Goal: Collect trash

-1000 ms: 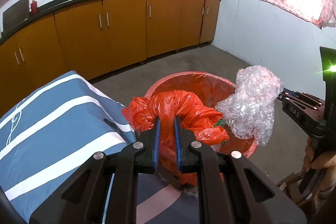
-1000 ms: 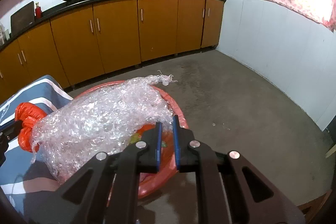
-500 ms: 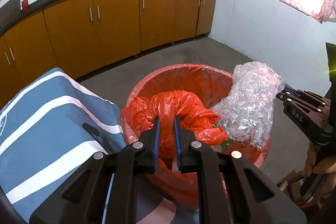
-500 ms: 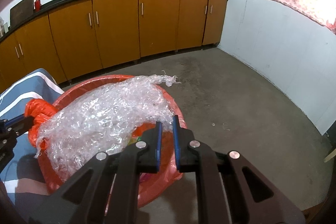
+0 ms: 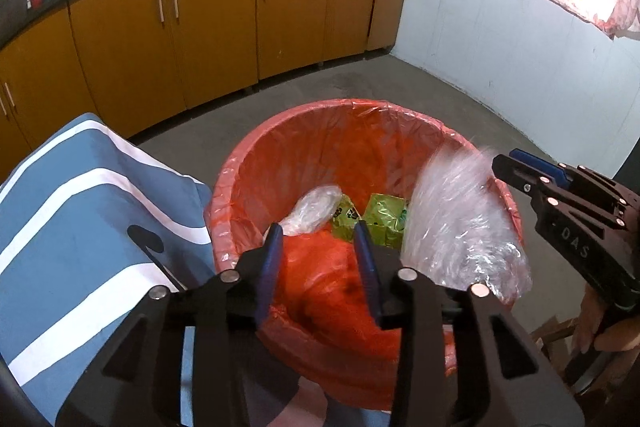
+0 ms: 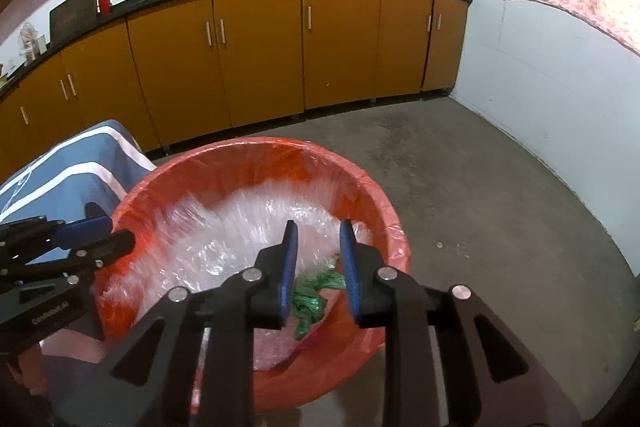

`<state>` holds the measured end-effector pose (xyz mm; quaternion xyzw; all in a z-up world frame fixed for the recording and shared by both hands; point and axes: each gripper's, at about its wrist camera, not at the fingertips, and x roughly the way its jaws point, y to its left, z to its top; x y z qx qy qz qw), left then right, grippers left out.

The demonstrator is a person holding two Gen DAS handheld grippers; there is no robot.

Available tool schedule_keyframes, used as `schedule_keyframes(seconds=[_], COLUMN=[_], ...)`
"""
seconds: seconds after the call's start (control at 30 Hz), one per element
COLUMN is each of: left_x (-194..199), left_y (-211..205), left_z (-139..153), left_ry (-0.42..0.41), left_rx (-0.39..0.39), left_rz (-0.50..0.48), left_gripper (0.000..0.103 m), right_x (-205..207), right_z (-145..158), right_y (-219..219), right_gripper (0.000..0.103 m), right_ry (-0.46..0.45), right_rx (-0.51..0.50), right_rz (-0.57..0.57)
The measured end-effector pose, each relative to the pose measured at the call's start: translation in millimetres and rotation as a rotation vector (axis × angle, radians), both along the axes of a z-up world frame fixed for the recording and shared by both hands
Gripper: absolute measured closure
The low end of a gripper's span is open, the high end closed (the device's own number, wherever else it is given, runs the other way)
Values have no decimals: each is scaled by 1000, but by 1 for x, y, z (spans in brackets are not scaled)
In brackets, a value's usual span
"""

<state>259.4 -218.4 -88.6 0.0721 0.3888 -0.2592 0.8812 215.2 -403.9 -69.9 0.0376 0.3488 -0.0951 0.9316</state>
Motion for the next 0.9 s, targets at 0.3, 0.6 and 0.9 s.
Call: schedule_keyframes(seconds=[0.3, 0.6, 0.9], left_x=[-2, -18, -60], left_y=[11, 47, 107], left_z=[11, 41, 81], left_ry=[-30, -77, -157], left_rx=[-3, -23, -71], left_rz=[32, 104, 215], left_gripper=[55, 50, 43], right_x=[-7, -29, -80], right_z=[14, 45, 90], right_y=[2, 5, 33], right_gripper=[68, 52, 28], right_ry=[-36, -94, -190], right_rx=[2, 17, 67], right_rz=[3, -19, -17])
